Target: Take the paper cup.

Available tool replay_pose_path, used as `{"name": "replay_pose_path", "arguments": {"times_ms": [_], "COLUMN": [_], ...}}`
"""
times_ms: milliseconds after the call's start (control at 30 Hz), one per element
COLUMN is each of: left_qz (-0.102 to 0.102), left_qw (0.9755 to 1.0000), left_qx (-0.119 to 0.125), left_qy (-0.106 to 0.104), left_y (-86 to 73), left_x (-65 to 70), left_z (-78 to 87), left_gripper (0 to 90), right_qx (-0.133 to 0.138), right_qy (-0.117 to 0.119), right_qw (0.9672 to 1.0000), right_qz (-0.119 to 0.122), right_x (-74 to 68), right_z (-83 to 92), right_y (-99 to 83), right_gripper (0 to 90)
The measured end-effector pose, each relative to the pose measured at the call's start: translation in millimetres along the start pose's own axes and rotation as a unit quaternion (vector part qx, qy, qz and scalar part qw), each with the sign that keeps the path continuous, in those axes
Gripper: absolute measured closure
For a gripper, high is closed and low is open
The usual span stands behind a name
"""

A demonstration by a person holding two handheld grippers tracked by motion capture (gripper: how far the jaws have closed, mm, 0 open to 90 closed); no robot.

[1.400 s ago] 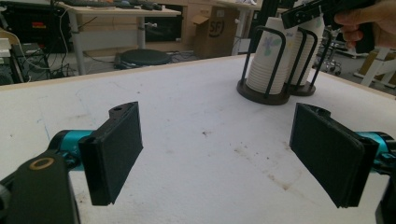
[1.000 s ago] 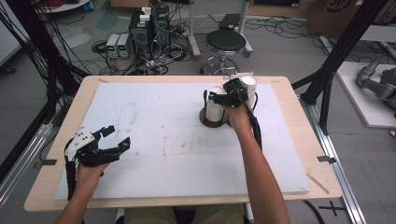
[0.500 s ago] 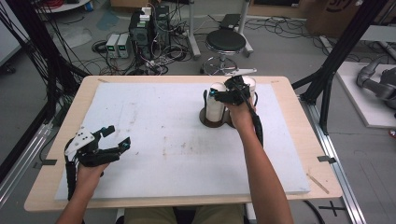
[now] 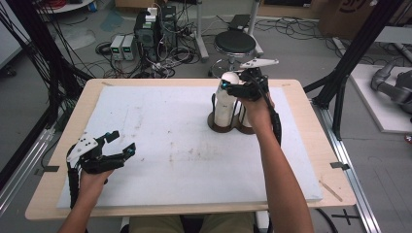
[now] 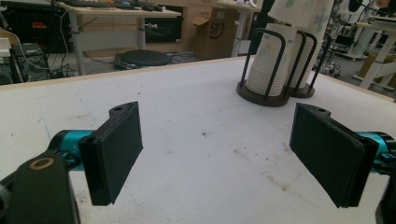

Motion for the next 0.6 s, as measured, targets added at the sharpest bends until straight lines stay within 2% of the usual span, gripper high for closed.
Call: {"name": "replay_pose_path", "arguments": {"times_ms": [200,300,433,600], "left_qz": [-0.001,0.001,0.002,0.000], "left_qw": [1.0000,0.9999,0.9995,0.9991], "left_qx": [-0.001,0.001,0.005,0.004], "left_qy": [-0.007,-0.014,-0.031,-0.043], "left_y": [-0.2,0.0,1.0,1.2], "left_x": [2.5,5.2,10.2,16.0], "left_z": [-0.2,-0.9,-2.0,-3.5], "left_gripper": [17.0,16.9,16.5,16.0], "right_qx": [0.025,0.029,0.028,0.039], "right_qy": [0.018,0.029,0.046,0.072], "right_qw": [0.9995,0.9991,0.9983,0.9955], "right_qz": [0.004,0.010,0.023,0.049], "right_x": [-1.7,-3.6,-8.3,-16.8], "right_z": [26.6,39.6,56.0,81.8], "right_y": [12.7,15.0,12.3,3.4], "right_gripper": [38.6,38.7,38.6,38.6]}}
Point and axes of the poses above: each handheld gripper's, and its own axes: z roughly backward along the jaws, y roughly out of its top, x roughly to its right, the point moved 10 cm from there along -z, roughly forward along the jaws, and after that the axes turned 5 degrees about -z, right-handed, at the moved point
